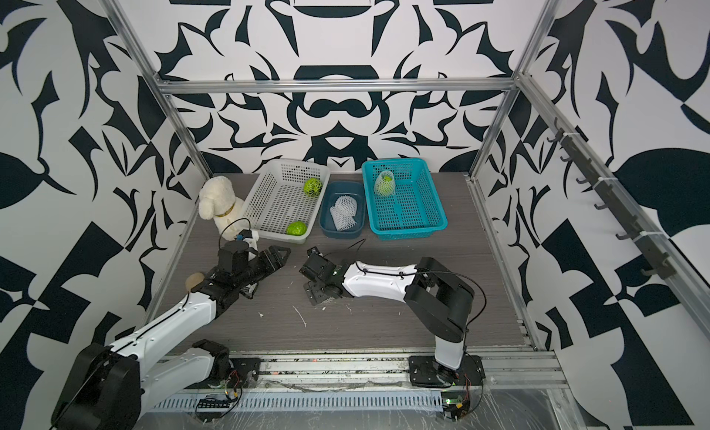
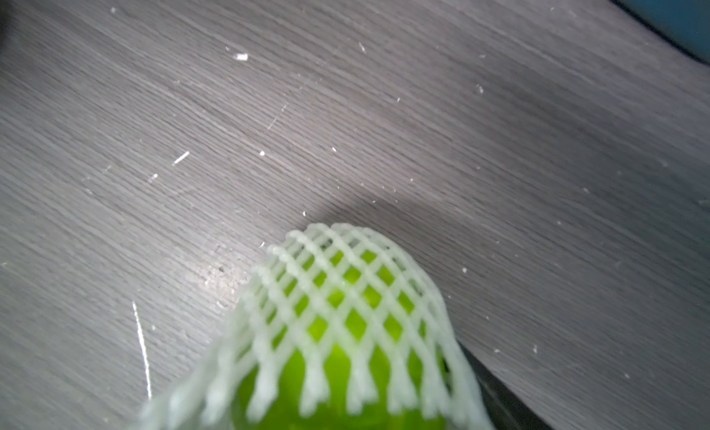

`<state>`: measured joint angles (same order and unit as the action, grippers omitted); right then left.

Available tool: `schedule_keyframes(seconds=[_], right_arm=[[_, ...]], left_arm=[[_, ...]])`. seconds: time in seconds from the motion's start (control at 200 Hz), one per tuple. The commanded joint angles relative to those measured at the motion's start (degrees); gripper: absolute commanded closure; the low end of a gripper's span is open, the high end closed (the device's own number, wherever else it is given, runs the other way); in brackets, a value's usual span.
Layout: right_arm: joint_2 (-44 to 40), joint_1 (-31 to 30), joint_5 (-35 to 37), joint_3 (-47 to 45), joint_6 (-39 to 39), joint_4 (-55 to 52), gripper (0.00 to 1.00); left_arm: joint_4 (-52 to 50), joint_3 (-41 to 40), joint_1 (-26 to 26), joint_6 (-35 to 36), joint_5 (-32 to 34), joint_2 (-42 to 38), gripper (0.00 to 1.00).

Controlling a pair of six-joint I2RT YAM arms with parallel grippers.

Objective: Sleeve custard apples in foam nets
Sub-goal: Pick up the custard apple from the center of the board.

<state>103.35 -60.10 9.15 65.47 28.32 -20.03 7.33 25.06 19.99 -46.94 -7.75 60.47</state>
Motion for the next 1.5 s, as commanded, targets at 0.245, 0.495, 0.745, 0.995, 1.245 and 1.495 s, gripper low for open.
schedule_keyframes(seconds=[0.245, 0.495, 0.745, 0.995, 1.245, 1.495], right_arm=[[0.56, 0.24, -0.88, 0.38, 0.08, 0.34, 0.05], [0.15, 0.37, -0.43, -0.78, 0.06, 1.82, 0.1], [-1.03, 1.42, -1.09, -1.96, 0.52, 3.1, 0.22], [-6.93, 6.14, -9.85, -4.28, 3.12, 5.92, 0.28], [-14.53, 16.08, -27.53, -5.14, 4.8, 7.73, 0.3], [-16.34, 25.5, -47.08, 1.7, 3.05, 3.67, 0.3]], left_arm=[[-1.53, 1.06, -0.4, 0.53, 0.09, -1.16, 0.23], [-1.27, 0.96, -0.48, 0.45, -0.13, -1.05, 0.23], [-1.45, 0.79, -0.48, 0.37, -0.07, -1.67, 0.23], [0.21, 0.64, -0.61, -0.47, 0.88, -1.49, 0.22], [1.93, 0.89, -1.0, -1.77, 2.43, -0.54, 0.16], [2.33, 1.76, -1.09, -1.92, 2.04, 1.02, 0.16]])
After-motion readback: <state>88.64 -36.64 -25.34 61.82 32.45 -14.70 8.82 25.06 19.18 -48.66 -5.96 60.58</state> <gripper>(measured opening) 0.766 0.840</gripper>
